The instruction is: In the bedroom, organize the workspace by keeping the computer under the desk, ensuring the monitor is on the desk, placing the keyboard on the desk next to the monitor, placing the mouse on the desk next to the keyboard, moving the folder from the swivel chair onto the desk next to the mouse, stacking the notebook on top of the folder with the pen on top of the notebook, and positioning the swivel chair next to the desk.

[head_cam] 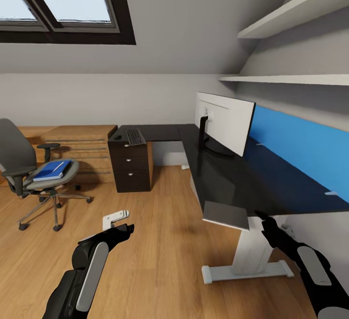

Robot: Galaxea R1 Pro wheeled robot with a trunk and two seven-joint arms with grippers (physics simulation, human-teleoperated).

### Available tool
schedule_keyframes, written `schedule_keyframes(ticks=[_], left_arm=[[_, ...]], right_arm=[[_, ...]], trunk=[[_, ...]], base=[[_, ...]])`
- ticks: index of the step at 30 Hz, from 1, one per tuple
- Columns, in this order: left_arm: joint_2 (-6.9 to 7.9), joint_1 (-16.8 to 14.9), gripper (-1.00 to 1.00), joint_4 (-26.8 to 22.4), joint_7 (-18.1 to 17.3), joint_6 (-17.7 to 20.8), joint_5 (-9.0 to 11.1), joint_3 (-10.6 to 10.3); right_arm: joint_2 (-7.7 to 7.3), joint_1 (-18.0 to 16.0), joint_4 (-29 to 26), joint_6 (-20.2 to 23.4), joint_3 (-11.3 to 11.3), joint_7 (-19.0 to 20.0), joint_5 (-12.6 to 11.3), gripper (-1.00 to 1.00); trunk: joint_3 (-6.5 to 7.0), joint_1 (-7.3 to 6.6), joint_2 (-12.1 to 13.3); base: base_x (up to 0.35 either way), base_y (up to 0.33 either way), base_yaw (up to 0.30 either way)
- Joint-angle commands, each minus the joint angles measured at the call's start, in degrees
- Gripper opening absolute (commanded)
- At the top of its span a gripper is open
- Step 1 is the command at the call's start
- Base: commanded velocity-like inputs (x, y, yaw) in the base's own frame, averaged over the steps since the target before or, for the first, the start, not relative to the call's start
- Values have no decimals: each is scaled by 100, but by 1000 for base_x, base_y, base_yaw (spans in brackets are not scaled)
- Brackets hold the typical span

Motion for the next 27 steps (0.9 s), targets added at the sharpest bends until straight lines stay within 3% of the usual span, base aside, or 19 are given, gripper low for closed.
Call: schedule_keyframes(ticks=[1, 7, 19, 27], left_arm=[[-2, -4, 100, -3, 52, 15, 60, 0], [-8, -1, 100, -3, 52, 15, 60, -5], [-11, -1, 100, -4, 25, 16, 59, 2], [-3, 0, 100, -4, 16, 15, 53, 7]], right_arm=[[2, -5, 3, 38, -15, 17, -6, 100], [3, -5, 10, 49, -7, 22, -20, 100], [39, -6, 36, 46, 44, 38, -17, 100], [91, -3, 38, 43, 224, 47, -17, 100]], trunk=[[-24, 22, -45], [-132, 154, -285], [-132, 154, -285], [-132, 154, -285]], base=[[0, 0, 0], [0, 0, 0], [0, 0, 0], [0, 0, 0]])
